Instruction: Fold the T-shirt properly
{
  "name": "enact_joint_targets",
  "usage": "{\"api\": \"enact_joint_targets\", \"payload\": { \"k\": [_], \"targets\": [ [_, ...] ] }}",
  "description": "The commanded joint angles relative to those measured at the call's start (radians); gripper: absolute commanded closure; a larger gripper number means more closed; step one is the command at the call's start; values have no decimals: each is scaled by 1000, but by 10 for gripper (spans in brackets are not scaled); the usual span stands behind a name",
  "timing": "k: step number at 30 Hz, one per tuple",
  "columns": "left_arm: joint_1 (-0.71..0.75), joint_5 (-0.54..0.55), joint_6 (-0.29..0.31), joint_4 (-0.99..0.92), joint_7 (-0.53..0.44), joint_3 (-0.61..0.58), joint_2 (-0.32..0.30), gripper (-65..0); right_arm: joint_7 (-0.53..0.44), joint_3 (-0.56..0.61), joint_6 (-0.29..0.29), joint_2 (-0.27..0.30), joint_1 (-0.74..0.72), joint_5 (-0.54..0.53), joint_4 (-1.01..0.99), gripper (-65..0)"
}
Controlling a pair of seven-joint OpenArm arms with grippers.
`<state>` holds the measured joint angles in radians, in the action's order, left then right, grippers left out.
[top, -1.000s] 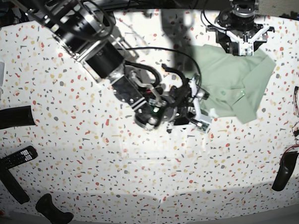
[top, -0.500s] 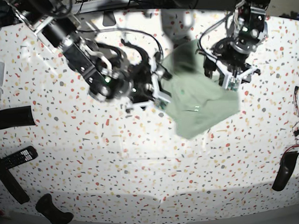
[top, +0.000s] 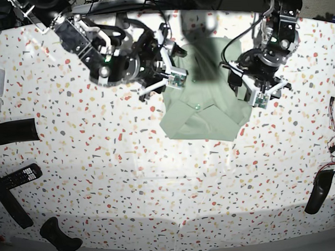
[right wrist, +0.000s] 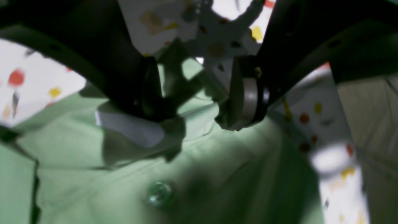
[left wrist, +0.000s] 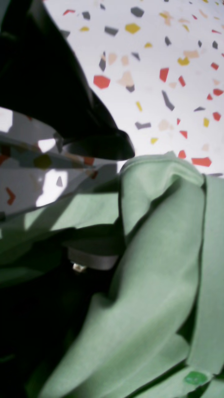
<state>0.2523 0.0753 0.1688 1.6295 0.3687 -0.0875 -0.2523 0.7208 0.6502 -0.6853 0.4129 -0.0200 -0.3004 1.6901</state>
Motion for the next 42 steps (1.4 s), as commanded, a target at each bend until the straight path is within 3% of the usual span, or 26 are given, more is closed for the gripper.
{"api": "enact_joint_targets", "payload": {
  "k": [1, 3, 5, 7, 14, 19, 23, 26, 29, 37, 40, 42],
  "targets": [
    [-12, 27, -32, 23, -33, 10, -9, -352, -39, -32, -13, 2, -18, -5, 26, -323],
    [-12, 125, -131, 42, -46, 35, -8, -352, -62, -97, -13, 2, -16, -16, 50, -323],
    [-12, 193, -138, 68, -48, 79, -8, -352, -69, -167, -13, 2, -15, -38, 83, -323],
    [-10, 196, -122, 99, -41, 126, -9, -352, -65, -241, -13, -2, -15, -74, 117, -323],
    [65, 274, 27, 232, 13, 266, -9, -351, 21, -436, -13, -19, 4, -177, 174, -323],
    [208, 274, 34, 386, 83, 343, -14, -352, 54, -575, -13, -20, 113, -180, 206, -322],
    [318, 274, 33, 480, 99, 432, -14, -352, 55, -711, -13, -20, 246, -189, 268, -322],
    [413, 274, 34, 514, 123, 479, -14, -352, 78, -821, -13, -20, 375, -271, 349, -322],
    [521, 274, 34, 536, 134, 505, -14, -352, 120, -931, -13, -20, 527, -333, 436, -322],
    [858, 248, 34, 630, 203, 508, -14, -352, 278, -1224, -13, -23, 954, -377, 657, -322],
    [957, 251, 34, 621, 222, 507, -14, -351, 304, -1279, -13, -22, 1092, -486, 666, -322],
    [999, 252, 34, 586, 215, 505, -14, -352, 306, -1273, -13, -22, 1168, -495, 666, -322]
  ]
}}
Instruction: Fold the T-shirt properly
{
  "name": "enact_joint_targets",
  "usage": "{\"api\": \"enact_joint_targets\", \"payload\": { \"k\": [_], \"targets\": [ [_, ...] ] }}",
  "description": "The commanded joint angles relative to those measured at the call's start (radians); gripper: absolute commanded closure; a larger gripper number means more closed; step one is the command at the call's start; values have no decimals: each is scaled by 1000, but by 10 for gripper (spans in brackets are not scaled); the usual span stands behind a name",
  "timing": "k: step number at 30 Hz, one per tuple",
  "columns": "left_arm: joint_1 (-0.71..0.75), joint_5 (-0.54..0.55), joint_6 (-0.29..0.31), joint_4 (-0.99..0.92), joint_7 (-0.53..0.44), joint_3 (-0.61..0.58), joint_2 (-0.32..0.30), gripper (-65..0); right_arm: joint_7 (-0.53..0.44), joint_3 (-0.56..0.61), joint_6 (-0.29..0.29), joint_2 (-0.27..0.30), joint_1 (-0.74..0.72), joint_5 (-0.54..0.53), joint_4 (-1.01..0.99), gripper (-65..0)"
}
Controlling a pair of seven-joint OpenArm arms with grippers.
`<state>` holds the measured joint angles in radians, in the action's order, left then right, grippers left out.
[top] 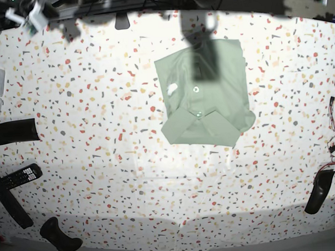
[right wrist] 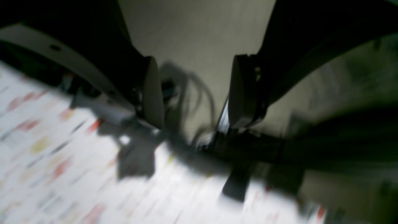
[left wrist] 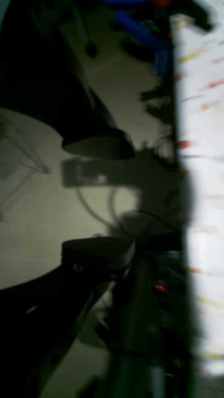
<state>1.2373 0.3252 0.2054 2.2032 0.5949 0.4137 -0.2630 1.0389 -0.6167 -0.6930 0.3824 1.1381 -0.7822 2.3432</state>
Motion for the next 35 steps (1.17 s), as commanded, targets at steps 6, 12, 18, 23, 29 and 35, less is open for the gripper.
{"api": "enact_joint_targets", "payload": {
  "k": [6, 12, 18, 23, 29, 35],
  "targets": [
    [-13, -2, 114, -283, -64, 3, -3, -352, -120, 166, -5, 8, 153, 198, -95, -322],
    [-207, -3, 256, -737, -303, 2, -3, -352, -263, 417, -5, 23, 93, 397, -436, -322],
    [-542, -211, 252, -1257, -513, 3, 6, -352, -270, 613, 74, 61, -197, 380, -964, -323],
    [-762, -389, 251, -1598, -631, 3, -6, -352, -300, 752, 67, 64, -493, 380, -1421, -323],
    [-887, -388, 251, -1721, -634, 3, -1, -352, -356, 922, 57, 63, -743, 379, -1774, -323],
    [-893, -385, 251, -1711, -636, 3, 3, -352, -395, 1005, 58, 60, -836, 378, -1810, -323]
  ]
}}
